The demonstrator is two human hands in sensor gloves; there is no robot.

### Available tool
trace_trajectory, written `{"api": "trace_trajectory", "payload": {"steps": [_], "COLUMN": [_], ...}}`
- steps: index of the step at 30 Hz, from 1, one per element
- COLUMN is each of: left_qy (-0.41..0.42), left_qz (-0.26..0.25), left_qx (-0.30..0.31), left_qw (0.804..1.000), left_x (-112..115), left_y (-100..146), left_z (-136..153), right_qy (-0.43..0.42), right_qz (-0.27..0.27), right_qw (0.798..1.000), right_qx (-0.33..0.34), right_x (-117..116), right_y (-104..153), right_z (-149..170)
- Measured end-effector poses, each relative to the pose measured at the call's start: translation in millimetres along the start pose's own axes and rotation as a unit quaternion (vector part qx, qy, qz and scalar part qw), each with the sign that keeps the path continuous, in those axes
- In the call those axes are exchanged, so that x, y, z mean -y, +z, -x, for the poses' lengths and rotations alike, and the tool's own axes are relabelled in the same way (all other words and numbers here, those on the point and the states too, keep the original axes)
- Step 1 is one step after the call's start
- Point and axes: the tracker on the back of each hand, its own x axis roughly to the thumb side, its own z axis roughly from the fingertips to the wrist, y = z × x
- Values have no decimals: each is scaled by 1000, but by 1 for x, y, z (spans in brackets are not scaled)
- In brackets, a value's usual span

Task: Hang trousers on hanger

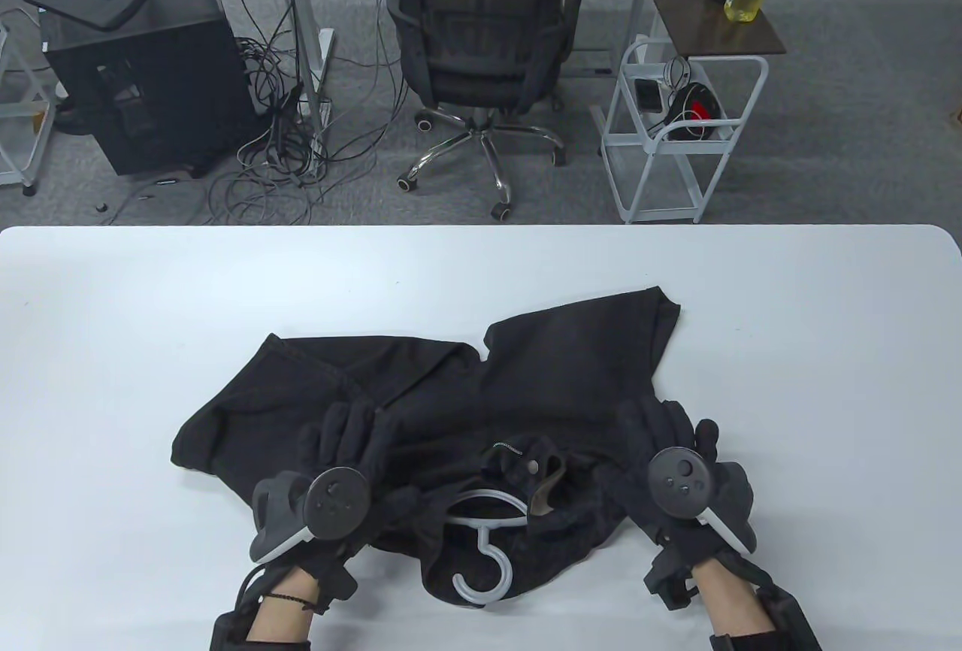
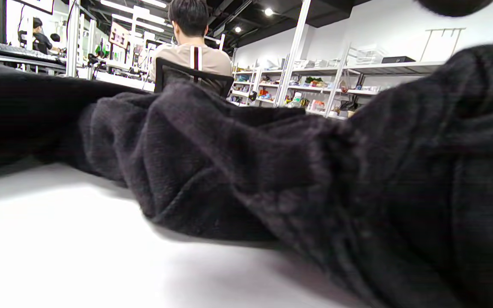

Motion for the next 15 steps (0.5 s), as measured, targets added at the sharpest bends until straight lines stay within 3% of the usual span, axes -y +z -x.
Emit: {"api": "trace_trajectory", "payload": {"steps": [15], "left_qy": [-1], "left_qz": [13], "left_qx": [5], "left_qw": [1000], "left_x": [3], "left_y": [-3], "left_z": [-2], "right_qy": [-2], "right_qz": [-14], "right_qw": [1000], "right_qx": [0], "right_x": [-4], "right_y": [-4], "right_z": [-2]}}
